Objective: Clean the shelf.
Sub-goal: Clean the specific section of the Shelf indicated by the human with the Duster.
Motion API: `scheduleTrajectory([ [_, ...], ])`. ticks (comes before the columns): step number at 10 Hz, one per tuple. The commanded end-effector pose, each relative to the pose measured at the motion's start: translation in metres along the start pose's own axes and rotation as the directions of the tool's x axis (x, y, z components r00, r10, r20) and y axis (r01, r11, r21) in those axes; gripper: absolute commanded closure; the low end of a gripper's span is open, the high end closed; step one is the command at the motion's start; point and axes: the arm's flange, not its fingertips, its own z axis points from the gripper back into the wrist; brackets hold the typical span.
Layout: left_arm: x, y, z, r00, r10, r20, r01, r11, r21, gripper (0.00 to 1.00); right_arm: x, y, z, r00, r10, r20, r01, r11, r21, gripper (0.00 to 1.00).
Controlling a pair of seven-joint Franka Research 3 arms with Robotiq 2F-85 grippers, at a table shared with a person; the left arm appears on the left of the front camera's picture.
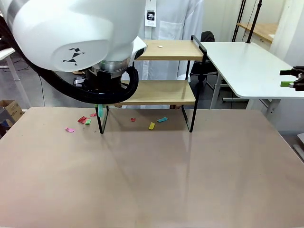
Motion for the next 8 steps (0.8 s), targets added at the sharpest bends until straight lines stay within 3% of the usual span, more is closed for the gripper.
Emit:
scheduleTrajectory([
  [1, -0.013, 0.031, 0.007, 0.991, -0.134, 0.017, 0.135, 0.975, -0.177, 0.87, 0.003, 0.0, -0.001, 1.0, 0.004, -0.001, -0.004, 1.0, -0.003, 0.0],
  [3, -0.02, 0.047, 0.013, 0.965, -0.263, -0.001, 0.252, 0.922, -0.295, 0.87, 0.003, 0.0, -0.001, 1.0, 0.004, -0.001, -0.004, 1.0, -0.003, 0.0],
  [6, -0.027, 0.077, 0.021, 0.877, -0.48, -0.015, 0.42, 0.782, -0.462, 0.87, 0.003, 0.0, -0.001, 1.0, 0.004, -0.001, -0.004, 1.0, -0.003, 0.0],
  [8, -0.032, 0.097, 0.021, 0.825, -0.555, 0.103, 0.493, 0.619, -0.611, 0.87, 0.003, 0.0, -0.001, 1.0, 0.004, -0.001, -0.004, 1.0, -0.003, 0.0],
])
